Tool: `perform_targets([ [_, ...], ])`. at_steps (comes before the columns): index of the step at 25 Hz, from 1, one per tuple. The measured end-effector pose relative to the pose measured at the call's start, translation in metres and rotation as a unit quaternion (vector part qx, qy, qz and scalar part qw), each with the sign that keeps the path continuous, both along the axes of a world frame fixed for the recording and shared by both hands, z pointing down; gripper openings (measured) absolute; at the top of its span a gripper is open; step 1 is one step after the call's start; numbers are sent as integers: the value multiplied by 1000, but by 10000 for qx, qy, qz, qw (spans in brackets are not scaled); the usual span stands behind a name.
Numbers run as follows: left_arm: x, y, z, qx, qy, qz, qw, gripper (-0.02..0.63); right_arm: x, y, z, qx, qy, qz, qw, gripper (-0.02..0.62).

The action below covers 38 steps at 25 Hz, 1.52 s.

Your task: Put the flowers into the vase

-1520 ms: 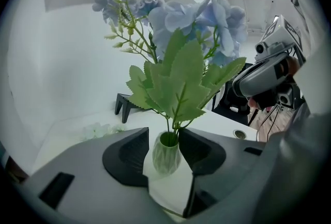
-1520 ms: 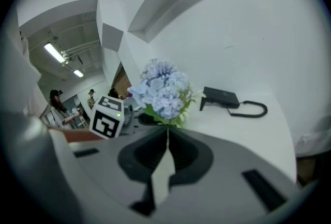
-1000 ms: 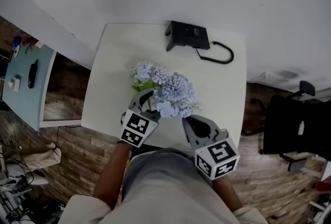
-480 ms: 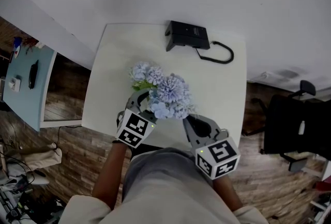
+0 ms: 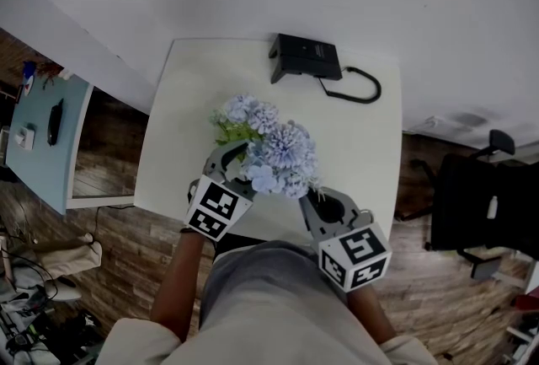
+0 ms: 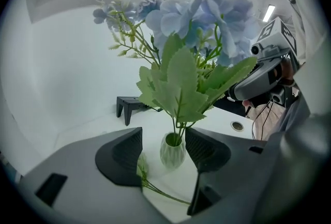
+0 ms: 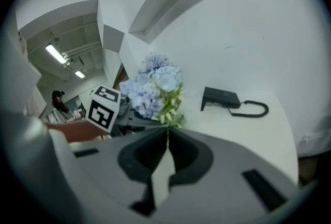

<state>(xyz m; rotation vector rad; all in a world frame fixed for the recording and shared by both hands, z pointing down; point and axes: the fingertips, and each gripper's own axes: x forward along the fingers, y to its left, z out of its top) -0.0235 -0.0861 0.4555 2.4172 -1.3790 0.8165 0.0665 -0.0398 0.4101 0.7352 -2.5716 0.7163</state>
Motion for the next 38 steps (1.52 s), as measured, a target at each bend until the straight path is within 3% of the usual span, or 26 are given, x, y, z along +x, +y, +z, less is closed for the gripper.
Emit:
perform_targets([
  [8, -2, 0, -3, -83, 21, 87, 9999, 319, -1, 1, 0, -4, 3, -12, 10000, 23],
  [18, -5, 13, 1, -109, 80, 17, 9999, 319, -3, 2, -1, -7, -10, -77, 10000, 23],
  [23, -3, 25, 2, -118, 336, -141, 9993, 313, -4, 3, -2, 7, 20, -142, 9999, 23],
  [25, -5, 29, 1, -98, 469, -263, 9985, 285, -5, 4, -1, 11, 36, -175, 9998, 23],
  [33, -22, 44, -14, 200, 1235, -1095, 9861, 53, -7, 9, -4, 44, 49, -303, 9995, 23],
  [38, -26, 52, -32, 443, 1593, -1341, 9771, 25, -5, 16, -5, 132, 137, -273, 9994, 23],
])
